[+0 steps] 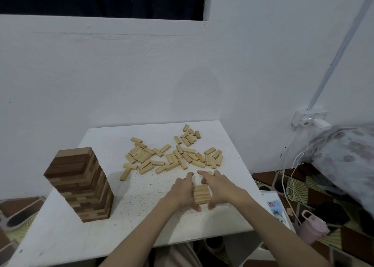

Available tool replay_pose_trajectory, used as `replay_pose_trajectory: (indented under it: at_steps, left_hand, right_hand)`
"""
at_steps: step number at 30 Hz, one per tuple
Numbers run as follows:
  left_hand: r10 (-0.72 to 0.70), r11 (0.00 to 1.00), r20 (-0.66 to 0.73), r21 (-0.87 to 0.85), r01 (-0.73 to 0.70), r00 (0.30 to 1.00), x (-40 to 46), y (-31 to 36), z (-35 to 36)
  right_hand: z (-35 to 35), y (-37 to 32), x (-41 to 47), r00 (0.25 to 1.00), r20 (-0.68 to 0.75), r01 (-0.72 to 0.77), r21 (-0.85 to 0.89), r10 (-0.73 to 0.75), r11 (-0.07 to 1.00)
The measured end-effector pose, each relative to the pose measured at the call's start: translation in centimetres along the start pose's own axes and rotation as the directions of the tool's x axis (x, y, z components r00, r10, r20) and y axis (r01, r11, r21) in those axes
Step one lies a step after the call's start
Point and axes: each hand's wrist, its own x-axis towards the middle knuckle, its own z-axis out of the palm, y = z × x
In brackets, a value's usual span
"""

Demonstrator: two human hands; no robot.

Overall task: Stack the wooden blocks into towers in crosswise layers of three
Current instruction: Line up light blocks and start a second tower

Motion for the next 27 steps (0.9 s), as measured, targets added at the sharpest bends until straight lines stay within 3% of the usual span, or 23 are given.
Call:
replay_pose_trajectory:
  at_steps: [5, 27]
  left_hand:
    - [0.029, 0.997, -0.037, -0.066, -0.031, 0.999, -0.05, 0.23, 0.16]
    - [0.066, 0.994, -0.117, -0.075, -0.075, 0.991, 0.55, -0.3, 1.02]
  right_hand:
    - [1.03, 0.48, 0.32, 0.997, -0.067, 0.025, -0.085, -0.031, 0.996]
    - [1.01, 0.45, 0.4, 0.994, -0.08, 0.065, -0.062, -0.07, 0.996]
